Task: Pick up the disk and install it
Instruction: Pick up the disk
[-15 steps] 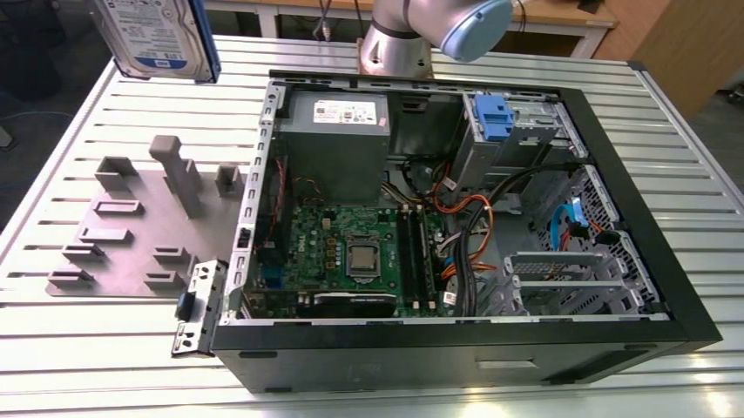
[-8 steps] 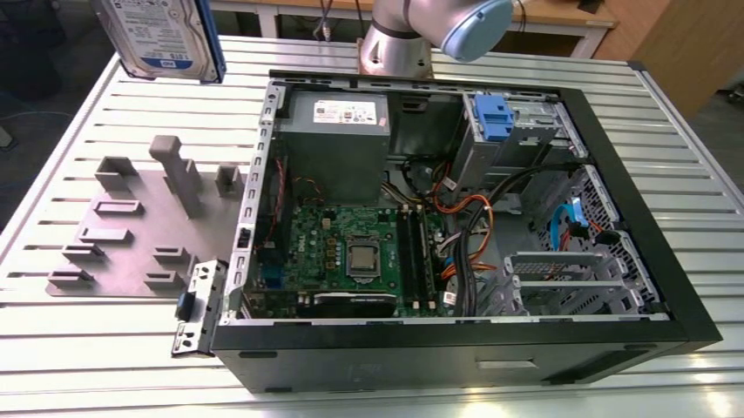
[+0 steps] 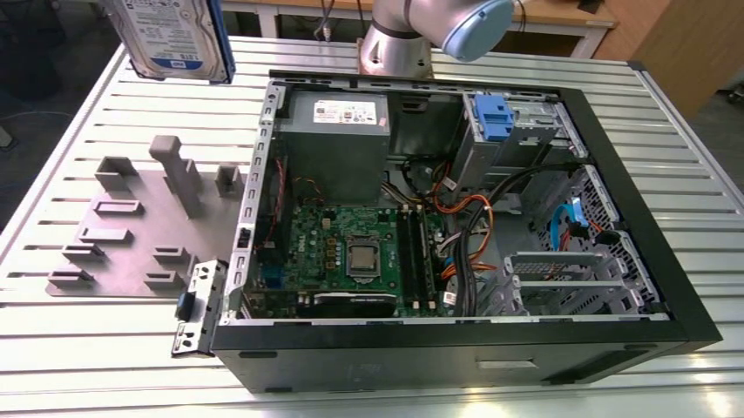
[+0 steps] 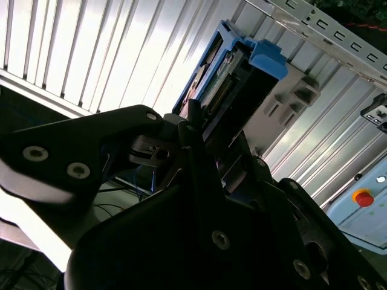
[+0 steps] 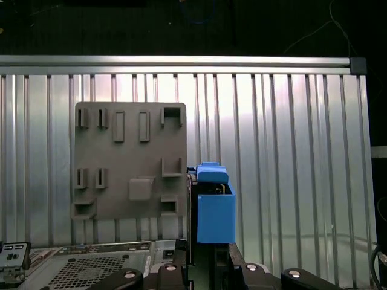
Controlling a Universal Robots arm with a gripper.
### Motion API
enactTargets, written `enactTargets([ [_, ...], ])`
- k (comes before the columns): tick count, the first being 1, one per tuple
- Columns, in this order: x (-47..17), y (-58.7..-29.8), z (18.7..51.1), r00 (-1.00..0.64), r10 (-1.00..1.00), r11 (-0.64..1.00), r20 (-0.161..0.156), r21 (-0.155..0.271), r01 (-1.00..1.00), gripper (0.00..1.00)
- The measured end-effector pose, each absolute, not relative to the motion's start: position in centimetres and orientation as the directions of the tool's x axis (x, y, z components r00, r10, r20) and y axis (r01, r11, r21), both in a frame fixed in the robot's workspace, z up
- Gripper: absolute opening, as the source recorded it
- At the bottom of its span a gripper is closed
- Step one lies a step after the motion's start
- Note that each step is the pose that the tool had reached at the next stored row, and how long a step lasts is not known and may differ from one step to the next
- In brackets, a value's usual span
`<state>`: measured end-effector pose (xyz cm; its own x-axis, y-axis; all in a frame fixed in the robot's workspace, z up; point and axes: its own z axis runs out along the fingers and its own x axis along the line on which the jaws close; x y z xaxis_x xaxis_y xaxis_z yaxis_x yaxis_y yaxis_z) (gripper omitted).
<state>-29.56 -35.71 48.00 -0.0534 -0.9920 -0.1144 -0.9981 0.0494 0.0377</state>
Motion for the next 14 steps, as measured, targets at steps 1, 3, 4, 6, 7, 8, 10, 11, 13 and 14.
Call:
enactTargets([
  [1,-29.4,-35.7,48.0,-0.053,-0.992,0.049,-0.114,0.038,-0.998,0.35],
  [3,-29.1,-35.7,48.0,-0.053,-0.992,0.049,-0.114,0.038,-0.998,0.35],
  [4,-28.9,-35.7,48.0,-0.053,-0.992,0.049,-0.114,0.038,-0.998,0.35],
  [6,-28.6,-35.7,48.0,-0.053,-0.992,0.049,-0.114,0.038,-0.998,0.35],
  [7,-28.5,-35.7,48.0,-0.053,-0.992,0.049,-0.114,0.038,-0.998,0.35],
  [8,-28.4,-35.7,48.0,-0.053,-0.992,0.049,-0.114,0.038,-0.998,0.35],
  [10,-28.1,-35.7,48.0,-0.053,-0.992,0.049,-0.114,0.038,-0.998,0.35],
  [11,-28.0,-35.7,48.0,-0.053,-0.992,0.049,-0.114,0.038,-0.998,0.35],
  [13,-27.8,-35.7,48.0,-0.053,-0.992,0.049,-0.114,0.038,-0.998,0.35],
  [14,-27.7,-35.7,48.0,-0.053,-0.992,0.049,-0.114,0.038,-0.998,0.35],
])
